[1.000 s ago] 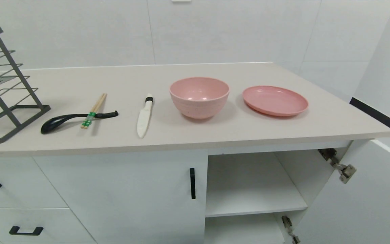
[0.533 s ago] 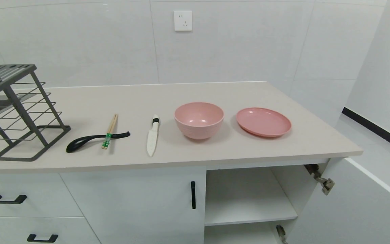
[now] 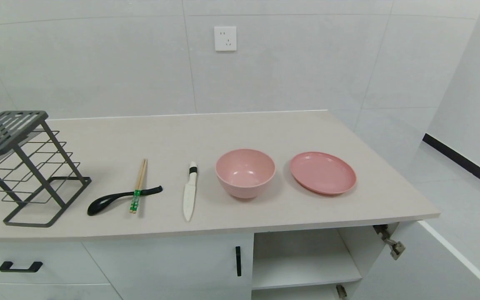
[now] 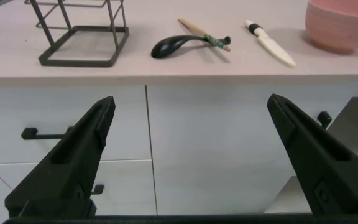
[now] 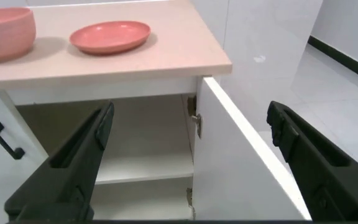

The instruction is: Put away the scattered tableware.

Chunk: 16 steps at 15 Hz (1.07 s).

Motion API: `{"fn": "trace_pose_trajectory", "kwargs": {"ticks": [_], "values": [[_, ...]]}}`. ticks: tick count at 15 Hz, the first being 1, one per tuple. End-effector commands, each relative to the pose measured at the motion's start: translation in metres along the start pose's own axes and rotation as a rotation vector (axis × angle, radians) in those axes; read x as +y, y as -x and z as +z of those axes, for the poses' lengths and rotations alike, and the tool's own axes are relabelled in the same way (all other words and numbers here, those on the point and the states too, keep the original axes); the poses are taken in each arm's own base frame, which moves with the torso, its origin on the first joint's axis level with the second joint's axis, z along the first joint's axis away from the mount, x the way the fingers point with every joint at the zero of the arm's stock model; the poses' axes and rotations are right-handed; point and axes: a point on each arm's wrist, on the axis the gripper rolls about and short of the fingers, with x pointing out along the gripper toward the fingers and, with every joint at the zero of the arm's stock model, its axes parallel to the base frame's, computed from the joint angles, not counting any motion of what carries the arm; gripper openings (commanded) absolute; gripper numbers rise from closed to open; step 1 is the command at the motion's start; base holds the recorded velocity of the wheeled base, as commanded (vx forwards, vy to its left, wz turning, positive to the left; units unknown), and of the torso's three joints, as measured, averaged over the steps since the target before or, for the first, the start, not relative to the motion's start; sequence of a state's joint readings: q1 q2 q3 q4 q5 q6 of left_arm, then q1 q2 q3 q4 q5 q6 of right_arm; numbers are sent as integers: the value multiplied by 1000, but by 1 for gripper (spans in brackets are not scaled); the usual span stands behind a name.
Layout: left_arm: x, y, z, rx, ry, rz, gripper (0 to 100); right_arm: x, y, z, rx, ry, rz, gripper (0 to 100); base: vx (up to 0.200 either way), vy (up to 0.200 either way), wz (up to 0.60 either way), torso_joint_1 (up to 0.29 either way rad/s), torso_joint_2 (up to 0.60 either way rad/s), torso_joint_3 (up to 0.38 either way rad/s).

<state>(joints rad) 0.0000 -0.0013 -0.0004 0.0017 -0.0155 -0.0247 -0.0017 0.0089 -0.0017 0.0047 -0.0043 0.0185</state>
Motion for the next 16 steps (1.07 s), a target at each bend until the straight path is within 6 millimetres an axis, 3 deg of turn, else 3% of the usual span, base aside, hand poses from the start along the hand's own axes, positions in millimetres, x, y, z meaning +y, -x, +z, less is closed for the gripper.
{"fn": "trace_pose_trajectory", "kwargs": {"ticks": [1,16], "values": [[0,0,0,2,0,0,100,0,0,0,2,0,0,100,0,0,0,286,-535,-256],[0,0,0,2,-3,-1,100,0,0,0,2,2,-3,100,0,0,0,127,-236,-116]]}}
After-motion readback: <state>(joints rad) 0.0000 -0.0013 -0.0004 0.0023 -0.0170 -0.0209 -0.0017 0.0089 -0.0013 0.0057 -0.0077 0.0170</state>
